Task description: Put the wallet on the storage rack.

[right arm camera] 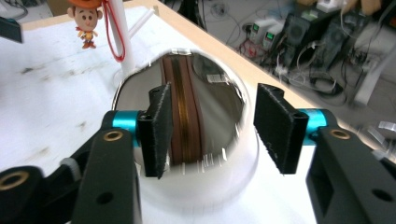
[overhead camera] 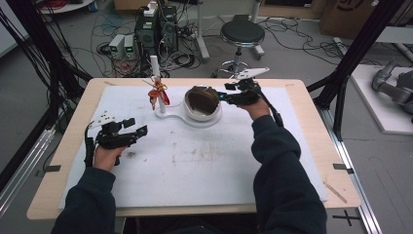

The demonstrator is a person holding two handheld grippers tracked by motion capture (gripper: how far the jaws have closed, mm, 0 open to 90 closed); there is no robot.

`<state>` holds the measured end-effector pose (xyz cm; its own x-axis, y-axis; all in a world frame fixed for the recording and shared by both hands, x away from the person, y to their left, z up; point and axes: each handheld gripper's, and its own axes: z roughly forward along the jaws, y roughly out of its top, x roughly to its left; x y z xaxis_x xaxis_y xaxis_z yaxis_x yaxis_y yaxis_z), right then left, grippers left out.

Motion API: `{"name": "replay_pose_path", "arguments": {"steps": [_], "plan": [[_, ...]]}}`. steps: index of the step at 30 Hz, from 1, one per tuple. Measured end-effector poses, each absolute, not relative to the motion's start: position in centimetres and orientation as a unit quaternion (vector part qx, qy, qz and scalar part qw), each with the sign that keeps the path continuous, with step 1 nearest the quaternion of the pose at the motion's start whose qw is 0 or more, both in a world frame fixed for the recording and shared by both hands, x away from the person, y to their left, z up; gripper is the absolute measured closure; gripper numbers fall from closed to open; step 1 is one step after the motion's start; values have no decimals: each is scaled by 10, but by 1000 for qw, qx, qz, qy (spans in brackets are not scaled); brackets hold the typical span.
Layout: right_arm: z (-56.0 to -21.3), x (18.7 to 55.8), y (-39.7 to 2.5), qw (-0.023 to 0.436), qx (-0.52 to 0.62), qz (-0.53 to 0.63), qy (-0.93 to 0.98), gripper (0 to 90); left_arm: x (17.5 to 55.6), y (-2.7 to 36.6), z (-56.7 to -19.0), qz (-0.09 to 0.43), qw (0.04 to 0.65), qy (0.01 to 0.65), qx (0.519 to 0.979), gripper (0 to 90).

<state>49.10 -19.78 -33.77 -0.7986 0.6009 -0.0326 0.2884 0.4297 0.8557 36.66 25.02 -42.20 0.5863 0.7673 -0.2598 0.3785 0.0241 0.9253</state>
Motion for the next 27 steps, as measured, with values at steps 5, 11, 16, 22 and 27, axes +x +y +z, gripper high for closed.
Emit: {"name": "replay_pose_path", "arguments": {"steps": [5, 11, 16, 22, 27], "plan": [[-338, 464, -241, 172, 308, 461, 814, 392, 368, 253, -421, 164, 597, 428, 658, 236], [-354, 421, -290, 202, 343, 455, 797, 303, 368, 254, -416, 193, 595, 411, 663, 236], [-374, 392, -318, 222, 391, 427, 784, 244, 368, 253, -416, 208, 585, 405, 671, 239], [-393, 370, -332, 227, 411, 419, 777, 220, 368, 254, -416, 199, 583, 423, 664, 183], [-404, 365, -336, 223, 426, 425, 767, 220, 365, 251, -414, 201, 582, 417, 669, 183]]}}
